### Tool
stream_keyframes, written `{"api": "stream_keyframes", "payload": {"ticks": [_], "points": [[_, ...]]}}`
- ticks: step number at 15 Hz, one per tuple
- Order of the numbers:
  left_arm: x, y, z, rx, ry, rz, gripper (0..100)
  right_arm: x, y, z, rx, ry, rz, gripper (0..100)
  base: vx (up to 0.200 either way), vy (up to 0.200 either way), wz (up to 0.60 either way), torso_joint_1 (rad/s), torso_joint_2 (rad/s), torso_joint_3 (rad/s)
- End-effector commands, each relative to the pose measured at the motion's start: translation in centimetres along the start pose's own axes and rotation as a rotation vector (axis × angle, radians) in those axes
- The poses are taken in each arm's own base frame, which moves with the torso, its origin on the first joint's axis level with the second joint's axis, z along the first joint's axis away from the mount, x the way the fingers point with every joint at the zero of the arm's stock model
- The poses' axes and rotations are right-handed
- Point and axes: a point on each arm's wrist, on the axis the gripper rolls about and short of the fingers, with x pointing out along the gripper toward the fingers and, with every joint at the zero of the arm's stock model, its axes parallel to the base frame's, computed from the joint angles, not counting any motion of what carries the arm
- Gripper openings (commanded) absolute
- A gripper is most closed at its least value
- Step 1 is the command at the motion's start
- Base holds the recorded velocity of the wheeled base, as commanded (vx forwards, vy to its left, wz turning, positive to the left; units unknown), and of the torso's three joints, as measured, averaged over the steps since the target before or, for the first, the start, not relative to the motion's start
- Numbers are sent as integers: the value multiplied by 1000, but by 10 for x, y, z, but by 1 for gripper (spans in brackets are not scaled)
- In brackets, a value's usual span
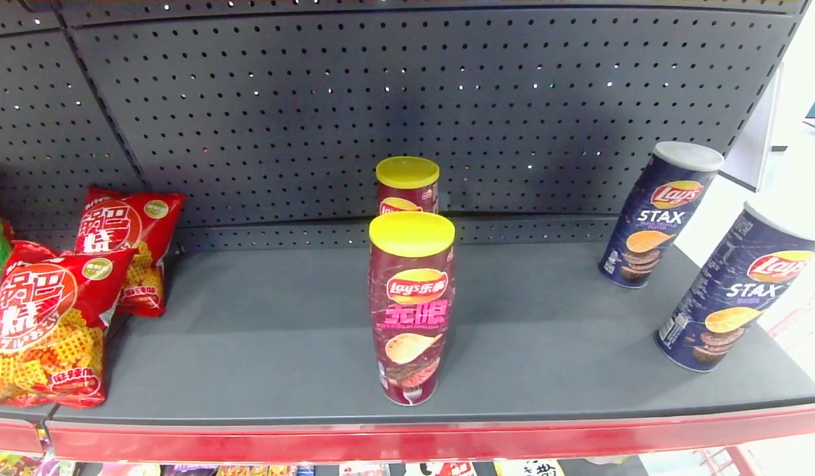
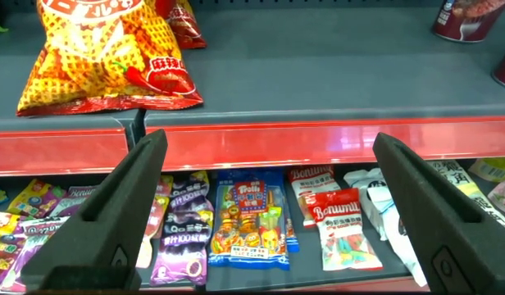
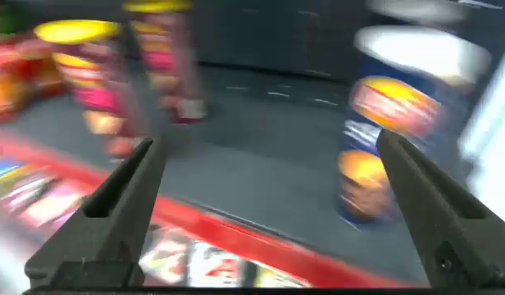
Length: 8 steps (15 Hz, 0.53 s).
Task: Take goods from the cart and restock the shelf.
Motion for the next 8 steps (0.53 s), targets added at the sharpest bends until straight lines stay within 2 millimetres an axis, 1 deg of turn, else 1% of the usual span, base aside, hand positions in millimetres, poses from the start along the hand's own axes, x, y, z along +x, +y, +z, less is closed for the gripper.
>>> {"api": "stream_keyframes", "payload": {"ticks": [1,2,4,7,8], "points": [[0,0,0,0,1,0,100,-13,2,-29,-4,-14,-94,100,0,0,0,0,0,0],[0,0,0,0,1,0,100,-16,2,-48,-10,17,-139,100,0,0,0,0,0,0],[0,0,0,0,1,0,100,-19,1,-67,-7,59,-169,100,0,0,0,0,0,0],[0,0,0,0,1,0,100,-21,1,-74,5,119,-185,100,0,0,0,0,0,0],[0,0,0,0,1,0,100,-20,1,-80,-1,126,-180,100,0,0,0,0,0,0]]}}
